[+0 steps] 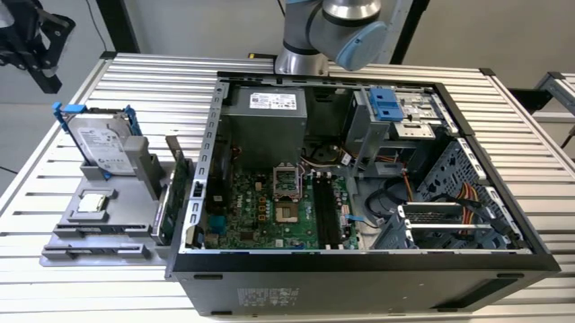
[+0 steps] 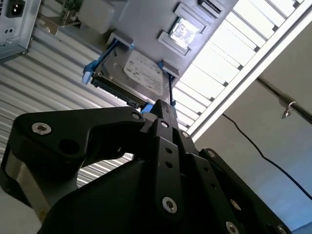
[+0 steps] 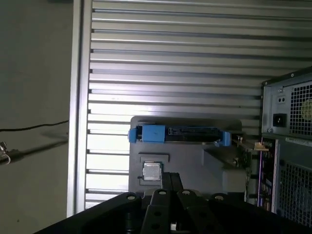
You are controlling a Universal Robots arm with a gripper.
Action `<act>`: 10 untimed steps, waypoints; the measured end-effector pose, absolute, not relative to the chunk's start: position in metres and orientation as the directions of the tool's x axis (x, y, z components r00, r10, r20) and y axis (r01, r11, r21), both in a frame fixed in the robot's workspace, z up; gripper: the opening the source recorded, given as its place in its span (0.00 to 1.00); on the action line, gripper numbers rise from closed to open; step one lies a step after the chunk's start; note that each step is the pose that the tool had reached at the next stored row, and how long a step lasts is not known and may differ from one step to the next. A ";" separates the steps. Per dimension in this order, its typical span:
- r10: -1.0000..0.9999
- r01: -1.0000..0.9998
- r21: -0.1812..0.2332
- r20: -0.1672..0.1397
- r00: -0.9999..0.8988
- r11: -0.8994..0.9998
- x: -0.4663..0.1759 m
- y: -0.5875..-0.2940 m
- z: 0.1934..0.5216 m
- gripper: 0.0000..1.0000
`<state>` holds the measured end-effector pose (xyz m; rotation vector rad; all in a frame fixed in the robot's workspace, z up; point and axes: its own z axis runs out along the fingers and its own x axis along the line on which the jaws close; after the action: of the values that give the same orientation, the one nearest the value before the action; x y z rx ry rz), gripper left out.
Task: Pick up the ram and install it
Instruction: 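Reach for the ram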
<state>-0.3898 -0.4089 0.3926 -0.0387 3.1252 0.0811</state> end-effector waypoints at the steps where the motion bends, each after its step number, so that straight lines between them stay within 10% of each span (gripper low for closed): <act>1: -0.025 -0.026 0.052 -0.016 -1.000 0.998 -0.389 -0.410 0.393 0.00; 10: -0.026 -0.027 0.052 -0.015 -1.000 0.998 -0.381 -0.435 0.392 0.00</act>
<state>-0.3814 -0.4347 0.3921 -0.0416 3.1256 0.0811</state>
